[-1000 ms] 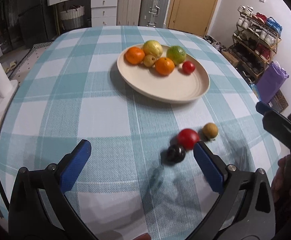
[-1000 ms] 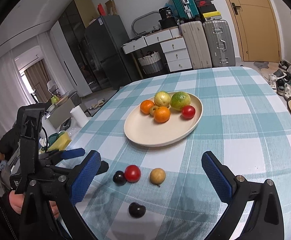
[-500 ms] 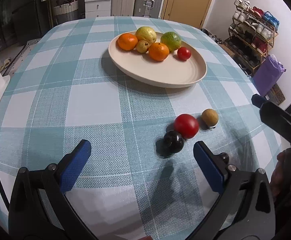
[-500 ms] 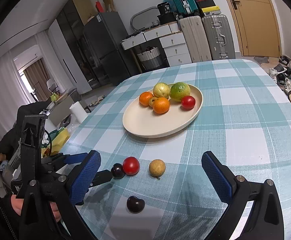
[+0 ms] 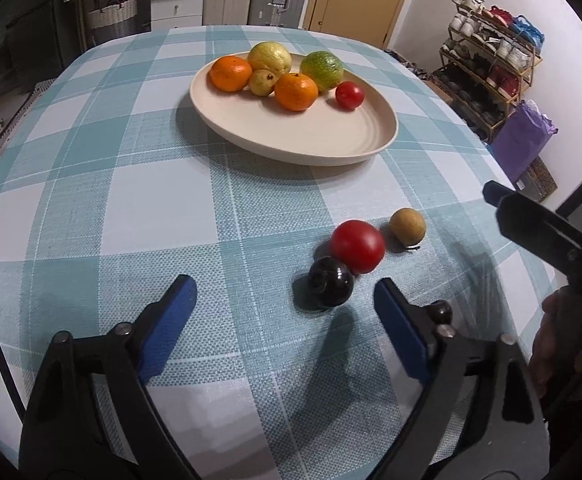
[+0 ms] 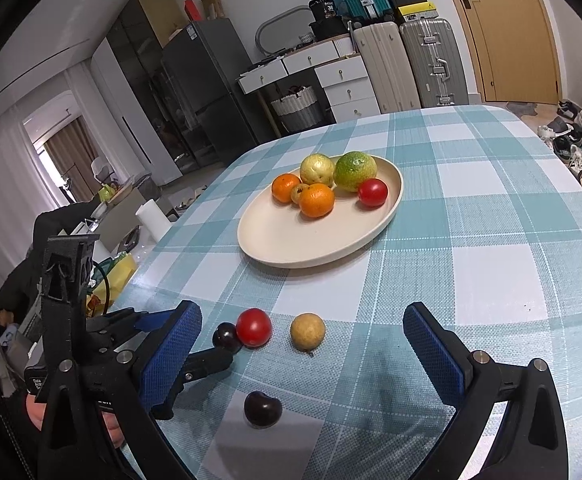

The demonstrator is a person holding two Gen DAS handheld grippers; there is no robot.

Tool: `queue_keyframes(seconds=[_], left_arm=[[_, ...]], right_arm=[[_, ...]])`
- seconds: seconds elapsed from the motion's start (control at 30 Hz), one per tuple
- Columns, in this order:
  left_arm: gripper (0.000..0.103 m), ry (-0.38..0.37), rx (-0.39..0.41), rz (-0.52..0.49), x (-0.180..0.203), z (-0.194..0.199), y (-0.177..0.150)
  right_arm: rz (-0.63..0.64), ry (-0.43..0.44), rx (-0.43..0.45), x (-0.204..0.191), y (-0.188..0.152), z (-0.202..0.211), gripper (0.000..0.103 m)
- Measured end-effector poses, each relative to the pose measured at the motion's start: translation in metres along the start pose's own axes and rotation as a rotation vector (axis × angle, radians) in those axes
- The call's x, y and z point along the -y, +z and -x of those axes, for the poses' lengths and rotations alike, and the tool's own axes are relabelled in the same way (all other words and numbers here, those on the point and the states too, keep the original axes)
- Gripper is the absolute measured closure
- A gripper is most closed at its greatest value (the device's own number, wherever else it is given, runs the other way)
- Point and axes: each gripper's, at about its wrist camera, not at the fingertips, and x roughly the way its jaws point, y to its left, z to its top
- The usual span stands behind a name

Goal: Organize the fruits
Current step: 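Close the left tool around the dark plum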

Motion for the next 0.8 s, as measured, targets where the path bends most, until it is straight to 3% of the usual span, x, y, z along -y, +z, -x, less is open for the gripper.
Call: queue_keyframes(seconds=[0.1, 0.23, 0.4, 0.8], left_arm=[[0.029, -0.037, 0.010, -0.006, -0.001, 0.001, 0.001], [0.056, -0.096, 0.013, -0.005, -0.003, 0.002, 0.001], [0.081, -0.185, 0.008, -0.019, 0.000, 0.004, 0.000], [0.083, -0.219, 0.038, 0.002, -0.015, 0.018, -0.001]], right_arm=[[-0.002, -0.001, -0.003, 0.001, 0.000, -0.001, 0.000], [-0.001, -0.004, -0.005, 0.001, 0.000, -0.002, 0.000], [0.001, -0.005, -0.013, -0.001, 0.000, -0.006, 0.000], [0.048, -0.012, -0.046, -0.018, 0.004, -0.012, 0.000]])
